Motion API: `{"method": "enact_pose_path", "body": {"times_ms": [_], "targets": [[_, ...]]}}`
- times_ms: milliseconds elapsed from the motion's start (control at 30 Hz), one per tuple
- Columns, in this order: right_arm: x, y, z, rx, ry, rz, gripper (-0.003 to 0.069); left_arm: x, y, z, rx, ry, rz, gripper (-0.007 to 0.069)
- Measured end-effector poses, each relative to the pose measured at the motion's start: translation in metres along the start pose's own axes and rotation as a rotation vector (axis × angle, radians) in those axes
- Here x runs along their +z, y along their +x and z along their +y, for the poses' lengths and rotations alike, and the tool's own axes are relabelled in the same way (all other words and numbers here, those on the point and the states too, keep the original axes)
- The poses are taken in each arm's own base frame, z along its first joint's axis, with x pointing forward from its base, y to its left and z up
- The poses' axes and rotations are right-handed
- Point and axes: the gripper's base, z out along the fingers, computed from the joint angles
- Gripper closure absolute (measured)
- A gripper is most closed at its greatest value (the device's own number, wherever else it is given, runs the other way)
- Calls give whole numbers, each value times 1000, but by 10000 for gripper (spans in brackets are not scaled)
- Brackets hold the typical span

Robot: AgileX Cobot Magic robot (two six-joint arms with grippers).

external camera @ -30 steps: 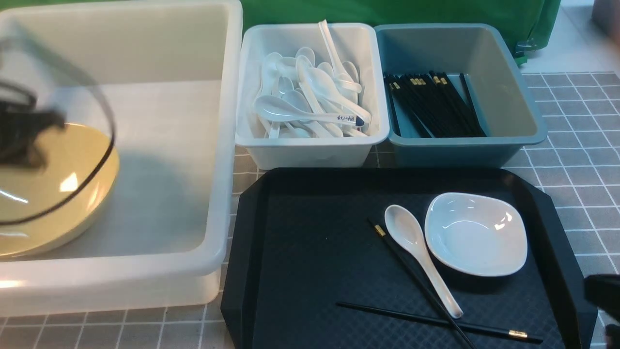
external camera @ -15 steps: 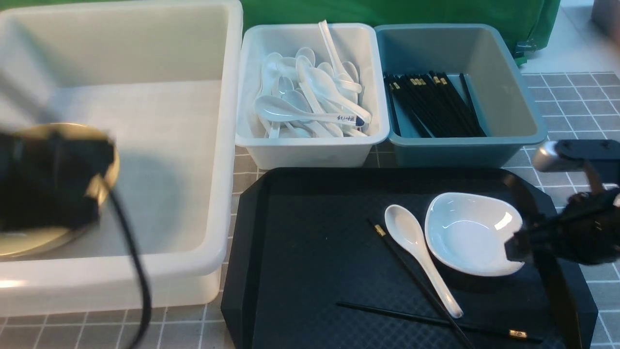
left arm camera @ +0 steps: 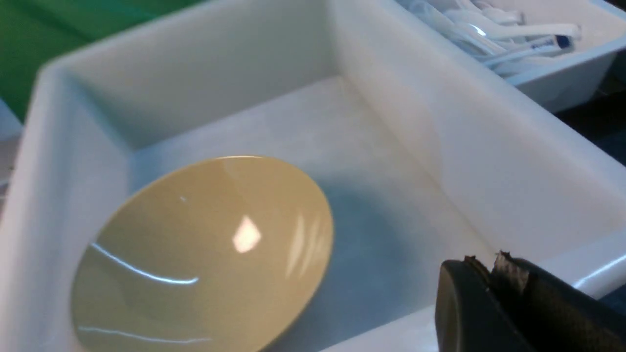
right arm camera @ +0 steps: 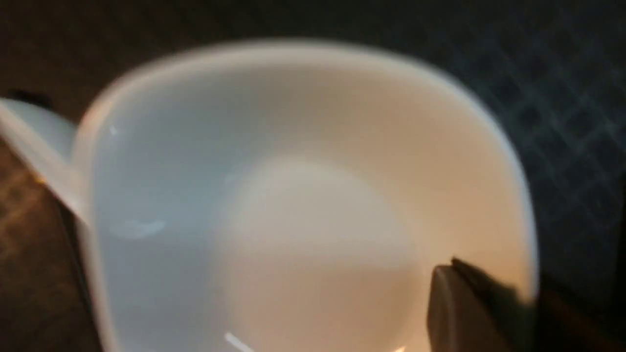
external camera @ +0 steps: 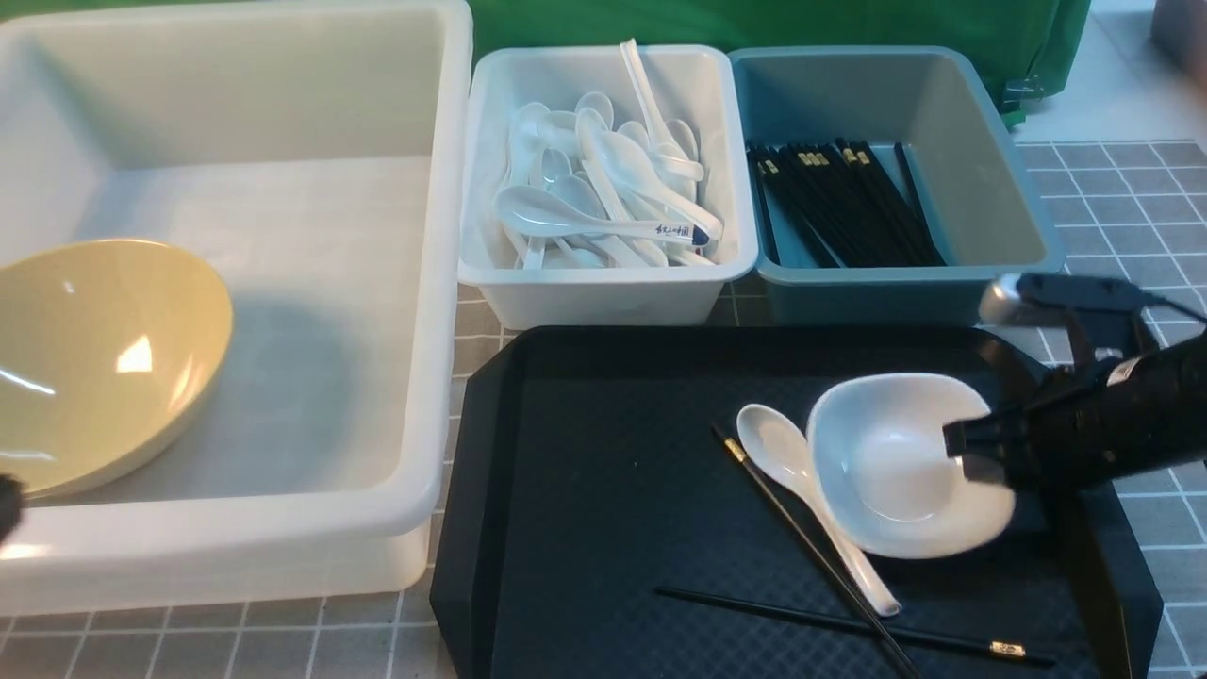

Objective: On grey table put chopsticks spoon bowls plates into blue grey white boxes.
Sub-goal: 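Reach for and grasp the small white dish on the black tray, then place the white bowl into the white bin on top of the stacked bowls with the right gripper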

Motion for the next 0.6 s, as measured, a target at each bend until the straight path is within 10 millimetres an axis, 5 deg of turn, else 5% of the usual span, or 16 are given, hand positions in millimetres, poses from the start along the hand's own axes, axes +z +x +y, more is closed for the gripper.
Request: {"method": "enact_pose_path", "body": {"times_ms": [167,267,333,467,500,533,600], "targets": [[-31,-14,8,-67,-20,-85,592,-7,18,1,-4,-52,-32,601],[-79,-44,36,-192,-78,-221,592,-10,31,2,23,-103,-88,601],[-93,-54,53,-243,-116,-260,592,-11,32,3,39,-121,-112,601],[-128,-82,123,-441,-254,-389,592,-12,31,4,39,-138,-142,601],[-133,-91,169,-565,-338,-429,592,-12,31,4,34,-140,-146,601],[-133,-89,173,-578,-345,-428,592,-12,31,4,32,-140,-146,601],[-125,-93,219,-701,-415,-438,592,-12,30,4,35,-142,-148,601]]}}
